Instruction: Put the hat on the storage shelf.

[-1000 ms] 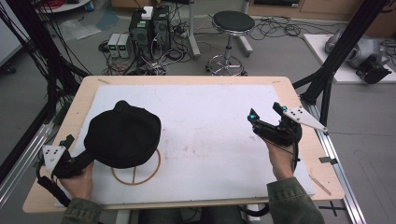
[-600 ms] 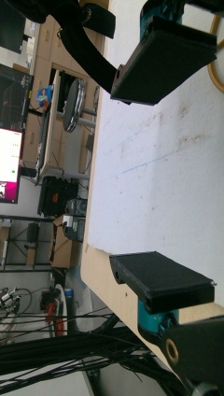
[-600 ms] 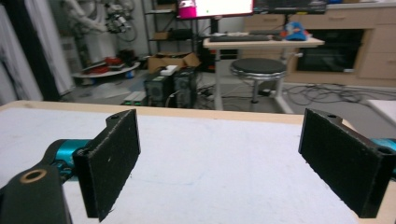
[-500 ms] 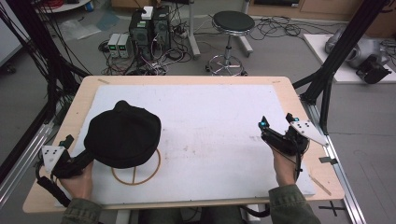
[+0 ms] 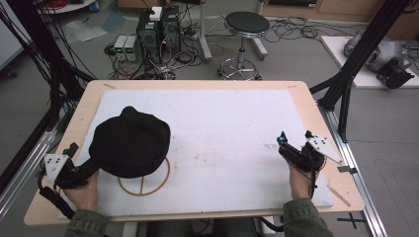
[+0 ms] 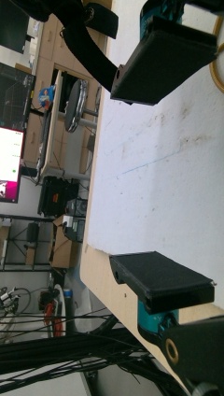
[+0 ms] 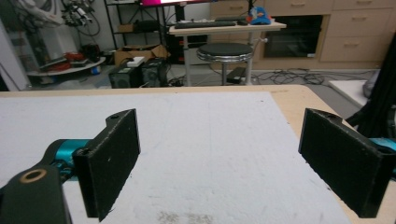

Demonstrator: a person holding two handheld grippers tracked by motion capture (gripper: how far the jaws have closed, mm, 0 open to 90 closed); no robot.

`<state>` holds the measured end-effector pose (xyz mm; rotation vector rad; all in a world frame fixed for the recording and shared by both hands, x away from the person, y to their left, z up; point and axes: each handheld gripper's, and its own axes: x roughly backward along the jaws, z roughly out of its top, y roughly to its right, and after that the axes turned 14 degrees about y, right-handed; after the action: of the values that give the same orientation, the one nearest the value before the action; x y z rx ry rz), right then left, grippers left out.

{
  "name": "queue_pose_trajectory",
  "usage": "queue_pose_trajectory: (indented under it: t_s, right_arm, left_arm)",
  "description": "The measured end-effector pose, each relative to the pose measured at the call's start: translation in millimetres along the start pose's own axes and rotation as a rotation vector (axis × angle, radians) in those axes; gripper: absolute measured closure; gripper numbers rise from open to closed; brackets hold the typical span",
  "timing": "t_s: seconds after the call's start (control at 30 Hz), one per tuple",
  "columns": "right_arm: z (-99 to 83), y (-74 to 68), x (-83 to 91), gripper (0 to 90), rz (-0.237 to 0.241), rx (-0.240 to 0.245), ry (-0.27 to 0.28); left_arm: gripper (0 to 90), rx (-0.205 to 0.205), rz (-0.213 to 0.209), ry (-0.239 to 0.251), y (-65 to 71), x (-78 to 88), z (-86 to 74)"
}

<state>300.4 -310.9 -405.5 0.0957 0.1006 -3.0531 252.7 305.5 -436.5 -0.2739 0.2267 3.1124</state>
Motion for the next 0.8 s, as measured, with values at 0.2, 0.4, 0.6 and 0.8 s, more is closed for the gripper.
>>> queue_pose_trajectory:
  t_s: [0.2,0.4,0.6,0.8]
  right_arm:
    - [-20.3,0.7,1.8,11.8,-0.043,0.041,-0.001]
    - [-19.2,-0.4,3.1,11.8,-0.05,0.048,0.027]
    - [-20.3,-3.1,2.9,11.8,-0.04,0.048,0.027]
    - [-19.4,-2.4,4.7,11.8,-0.048,0.042,0.033]
  left_arm:
    - [17.8,0.012,0.001,0.0,0.3,1.7,-0.4]
    - [17.8,0.015,-0.006,-0.002,0.9,1.2,-1.4]
    - [17.8,0.012,-0.002,0.003,1.2,1.3,-1.3]
    - [17.8,0.011,-0.002,0.002,0.7,1.5,-1.2]
